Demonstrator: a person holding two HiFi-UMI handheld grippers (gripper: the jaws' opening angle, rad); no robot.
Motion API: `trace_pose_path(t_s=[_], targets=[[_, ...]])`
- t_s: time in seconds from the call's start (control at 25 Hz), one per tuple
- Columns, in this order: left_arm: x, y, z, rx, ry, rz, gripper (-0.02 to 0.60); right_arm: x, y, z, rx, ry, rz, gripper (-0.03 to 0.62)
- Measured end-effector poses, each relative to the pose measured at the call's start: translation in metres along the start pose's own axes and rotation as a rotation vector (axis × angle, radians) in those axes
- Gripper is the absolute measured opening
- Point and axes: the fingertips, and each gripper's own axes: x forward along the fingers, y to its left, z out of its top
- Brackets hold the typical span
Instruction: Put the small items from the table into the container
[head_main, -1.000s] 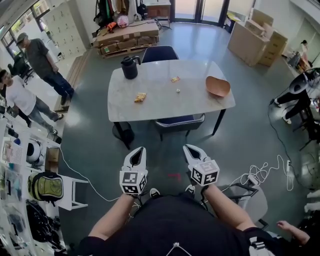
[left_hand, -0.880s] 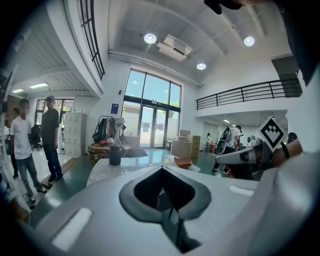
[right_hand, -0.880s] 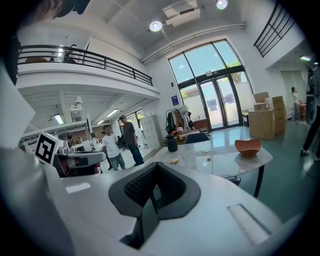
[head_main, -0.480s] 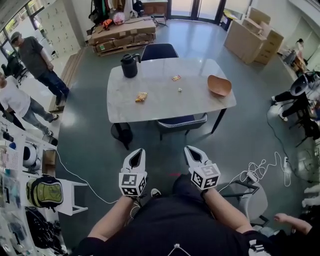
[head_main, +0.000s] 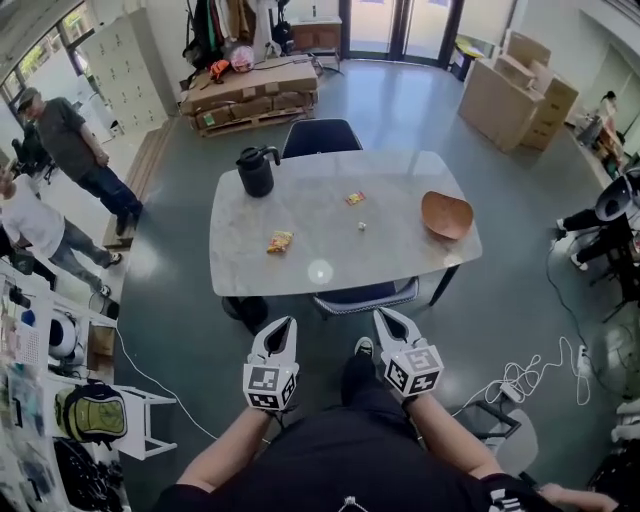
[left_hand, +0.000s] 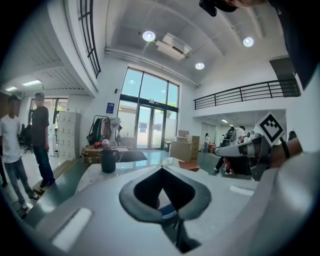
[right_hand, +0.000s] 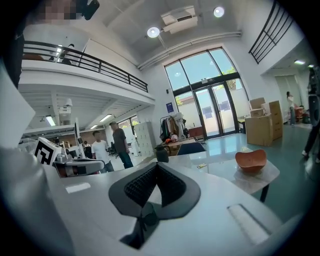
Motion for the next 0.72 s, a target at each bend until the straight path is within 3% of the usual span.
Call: trace_pose_path(t_s=[0.4,0.6,0.72], targets=[[0.137,0.015,0.094,0.012,-0.087,0.127,0.003,0.105,-0.088,0.101,-0.026,-0.017,0.205,0.028],[0.168,0.03,0.107,0.027,-0.079,0.158,0.003,0.154,-0.119,0.115,0.04,0.014,0.225,0.028],[0.178,0.055,0.102,0.009,-0.054,0.169,0.003,0.178,-0.113,0.114,0.048,0.031,0.245,0.028]])
